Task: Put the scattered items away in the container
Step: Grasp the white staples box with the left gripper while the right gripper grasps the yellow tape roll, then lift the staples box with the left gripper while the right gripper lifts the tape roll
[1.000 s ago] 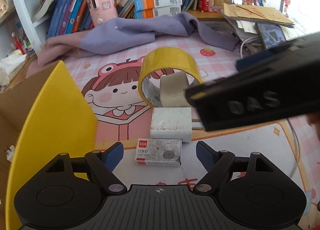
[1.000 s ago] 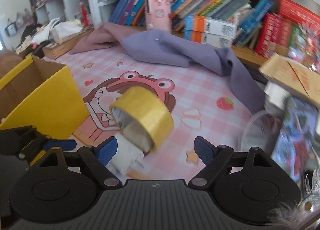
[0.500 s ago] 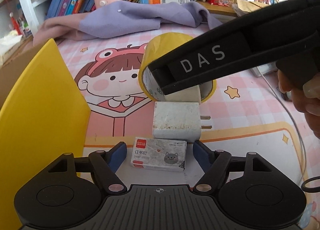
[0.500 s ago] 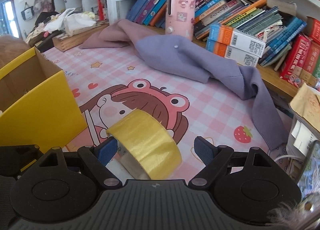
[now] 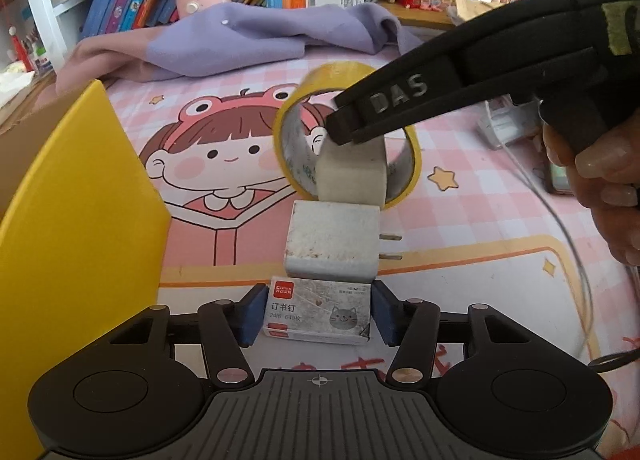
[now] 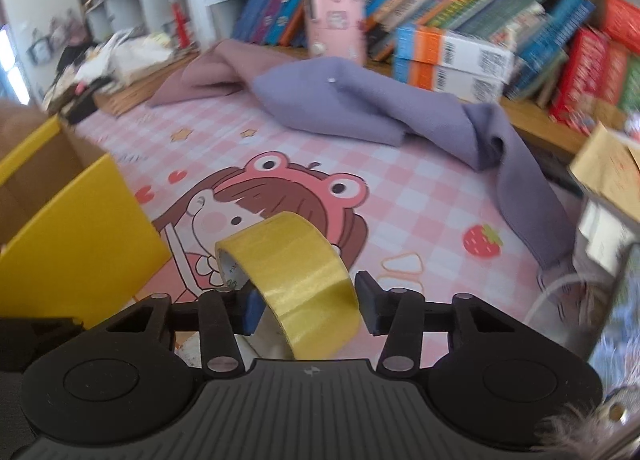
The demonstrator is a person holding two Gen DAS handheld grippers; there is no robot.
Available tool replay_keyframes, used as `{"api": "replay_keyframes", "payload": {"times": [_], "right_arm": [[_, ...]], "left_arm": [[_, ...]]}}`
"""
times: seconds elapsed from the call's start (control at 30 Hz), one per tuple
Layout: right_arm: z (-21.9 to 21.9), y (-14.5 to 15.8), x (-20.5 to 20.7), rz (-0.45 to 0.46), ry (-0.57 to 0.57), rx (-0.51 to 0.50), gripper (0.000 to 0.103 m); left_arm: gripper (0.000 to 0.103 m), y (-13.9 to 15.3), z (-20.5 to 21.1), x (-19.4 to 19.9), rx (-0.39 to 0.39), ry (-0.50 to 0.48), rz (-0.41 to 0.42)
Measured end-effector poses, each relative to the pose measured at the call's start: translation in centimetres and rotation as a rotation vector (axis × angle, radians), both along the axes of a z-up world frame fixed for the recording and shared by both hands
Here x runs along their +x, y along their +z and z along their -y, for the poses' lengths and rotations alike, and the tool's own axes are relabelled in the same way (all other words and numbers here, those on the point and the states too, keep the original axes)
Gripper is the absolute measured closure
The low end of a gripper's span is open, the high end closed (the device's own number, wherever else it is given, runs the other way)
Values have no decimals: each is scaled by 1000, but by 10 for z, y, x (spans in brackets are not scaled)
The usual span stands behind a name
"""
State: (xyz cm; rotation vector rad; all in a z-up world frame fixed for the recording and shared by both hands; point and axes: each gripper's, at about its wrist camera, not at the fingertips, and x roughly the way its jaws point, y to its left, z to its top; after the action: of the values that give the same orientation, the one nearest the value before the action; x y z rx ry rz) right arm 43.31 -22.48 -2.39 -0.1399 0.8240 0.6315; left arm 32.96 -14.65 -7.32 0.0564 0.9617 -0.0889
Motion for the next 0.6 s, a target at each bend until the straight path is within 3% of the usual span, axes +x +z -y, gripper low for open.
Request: {"api": "replay_keyframes", "payload": {"times": [0.27, 0.6], "right_arm": [[24, 9, -8, -54, -96, 90, 63], [65, 2, -14, -333, -264, 281, 64]], "left_arm": [[50, 26, 4, -22, 3, -32, 60], [49, 45, -1, -52, -20, -28, 92]]}}
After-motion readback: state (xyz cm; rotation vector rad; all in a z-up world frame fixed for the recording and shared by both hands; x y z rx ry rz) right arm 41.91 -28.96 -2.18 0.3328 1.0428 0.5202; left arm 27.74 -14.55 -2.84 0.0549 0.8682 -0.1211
